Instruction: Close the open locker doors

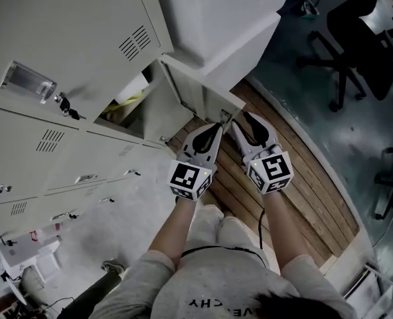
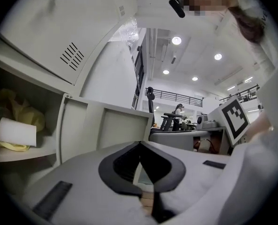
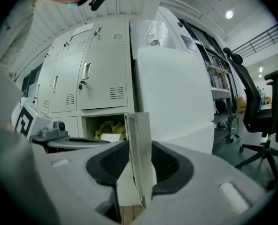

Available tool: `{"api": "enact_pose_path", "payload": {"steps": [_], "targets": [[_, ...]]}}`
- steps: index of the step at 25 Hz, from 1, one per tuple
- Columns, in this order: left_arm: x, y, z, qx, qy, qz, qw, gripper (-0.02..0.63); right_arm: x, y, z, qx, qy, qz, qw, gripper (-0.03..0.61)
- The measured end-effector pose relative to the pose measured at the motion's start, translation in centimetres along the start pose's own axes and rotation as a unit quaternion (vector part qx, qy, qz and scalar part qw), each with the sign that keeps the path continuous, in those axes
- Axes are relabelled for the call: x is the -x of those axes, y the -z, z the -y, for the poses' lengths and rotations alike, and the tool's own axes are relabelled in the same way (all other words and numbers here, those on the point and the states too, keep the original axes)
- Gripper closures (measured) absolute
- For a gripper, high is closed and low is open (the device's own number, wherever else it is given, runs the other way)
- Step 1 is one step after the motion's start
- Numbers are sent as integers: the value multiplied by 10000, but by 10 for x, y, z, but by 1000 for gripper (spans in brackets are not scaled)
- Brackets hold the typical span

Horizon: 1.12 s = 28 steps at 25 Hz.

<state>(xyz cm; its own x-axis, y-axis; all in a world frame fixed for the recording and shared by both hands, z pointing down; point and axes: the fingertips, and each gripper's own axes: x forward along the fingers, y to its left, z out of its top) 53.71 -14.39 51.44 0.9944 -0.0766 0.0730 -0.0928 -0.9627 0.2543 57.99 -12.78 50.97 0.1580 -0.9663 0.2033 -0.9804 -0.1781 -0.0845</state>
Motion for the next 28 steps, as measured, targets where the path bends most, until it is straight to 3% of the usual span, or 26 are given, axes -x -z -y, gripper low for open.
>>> {"api": "enact_pose_path", "payload": {"steps": [9, 17, 28], "targets": [[-1, 8, -12, 59, -285, 93, 9995, 615, -16, 11, 5, 18, -113, 2, 9999, 436], [8, 10, -9, 73, -506, 131, 9986, 615, -13, 15, -3, 23, -158, -20, 9999, 483], [30, 13, -13, 47, -919, 156, 9956, 615, -11, 19, -20, 40, -397, -46, 9992, 486]]}}
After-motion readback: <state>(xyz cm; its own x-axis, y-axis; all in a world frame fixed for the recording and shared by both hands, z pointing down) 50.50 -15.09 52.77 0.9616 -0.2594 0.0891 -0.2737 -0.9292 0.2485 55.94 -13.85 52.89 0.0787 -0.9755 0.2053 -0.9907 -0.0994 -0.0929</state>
